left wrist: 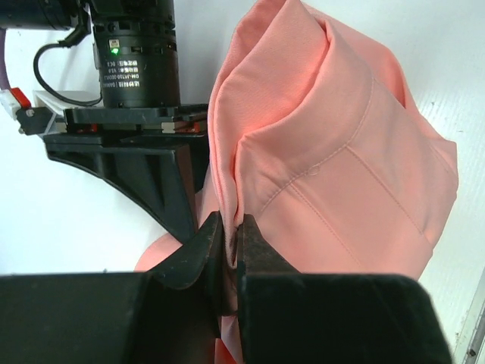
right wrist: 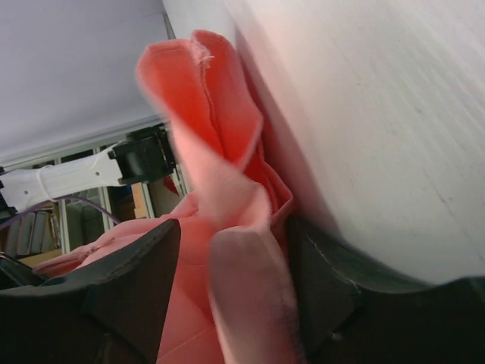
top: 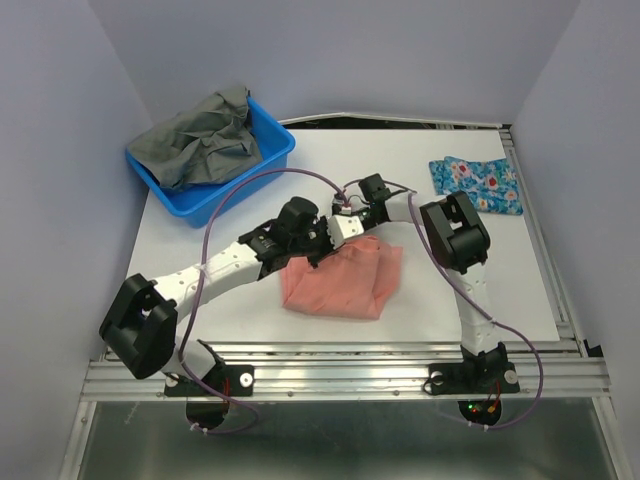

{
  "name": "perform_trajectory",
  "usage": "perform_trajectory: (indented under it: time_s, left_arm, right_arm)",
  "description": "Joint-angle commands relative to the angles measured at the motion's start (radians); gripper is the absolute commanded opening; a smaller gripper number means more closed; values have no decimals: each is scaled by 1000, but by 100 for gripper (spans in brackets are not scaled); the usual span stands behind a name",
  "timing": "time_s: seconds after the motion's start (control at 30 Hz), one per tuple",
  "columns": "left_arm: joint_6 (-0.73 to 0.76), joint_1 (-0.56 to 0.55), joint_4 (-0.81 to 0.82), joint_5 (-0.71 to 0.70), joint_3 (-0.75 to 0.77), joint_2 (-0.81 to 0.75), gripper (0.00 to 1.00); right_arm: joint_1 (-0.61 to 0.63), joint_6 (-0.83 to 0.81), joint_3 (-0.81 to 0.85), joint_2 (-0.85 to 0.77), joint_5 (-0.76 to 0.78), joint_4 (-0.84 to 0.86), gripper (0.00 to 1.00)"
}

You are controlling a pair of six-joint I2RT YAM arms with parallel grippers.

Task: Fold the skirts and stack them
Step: Fold the skirt

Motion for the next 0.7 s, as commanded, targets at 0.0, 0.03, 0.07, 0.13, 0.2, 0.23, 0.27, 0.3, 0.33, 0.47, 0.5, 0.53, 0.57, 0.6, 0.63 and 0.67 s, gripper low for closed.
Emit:
perform_trajectory:
  time_s: [0.0,0.03,0.07,0.13,0.2,0.23,0.27,0.3,0.33,0.47,0.5,0.53,0.57,0.6,0.63,0.67]
  left_arm:
    - [-4,-2,88,-64,-16,-13,0]
    - [-4,0,99,-75,-21,-10,0]
    - [-4,0,121,-76,-25,-5,0]
    - [-5,-2,133,-76,-32,13,0]
    - [-10,0,124,-81,-12,67,0]
    - [-11,1,119,-82,-6,87,0]
    - [-10,1,121,-82,1,108,0]
    - [-11,1,112,-85,19,149,0]
    - [-13,4,112,-79,28,170,0]
    - [-42,23,43,-75,128,306,1]
    - [-51,29,18,-75,167,329,3]
    - [-56,41,-3,-75,188,349,4]
    - [-59,47,-22,-76,209,372,6]
    - [-76,58,-48,-64,241,404,10]
    - [-82,70,-62,-56,255,418,13]
    - [-88,79,-74,-49,267,430,15]
  right_arm:
    - [11,90,31,35,-20,-5,65]
    - [11,98,40,37,-14,-5,70]
    - [11,103,51,38,-9,-5,73]
    - [11,106,80,40,9,-5,82]
    - [1,104,98,38,27,-5,88]
    - [-9,100,120,40,34,-7,90]
    - [-9,100,131,44,44,-8,98]
    - [-22,98,141,49,49,-7,100]
    - [-22,94,149,54,54,-8,100]
    - [-77,69,201,72,93,-16,100]
    - [-90,61,212,75,100,-17,100]
    - [-102,58,223,78,106,-19,100]
    - [-116,54,232,78,110,-17,100]
    - [-143,40,247,74,116,-22,100]
    - [-157,35,252,69,124,-23,100]
    - [-173,31,253,63,126,-23,100]
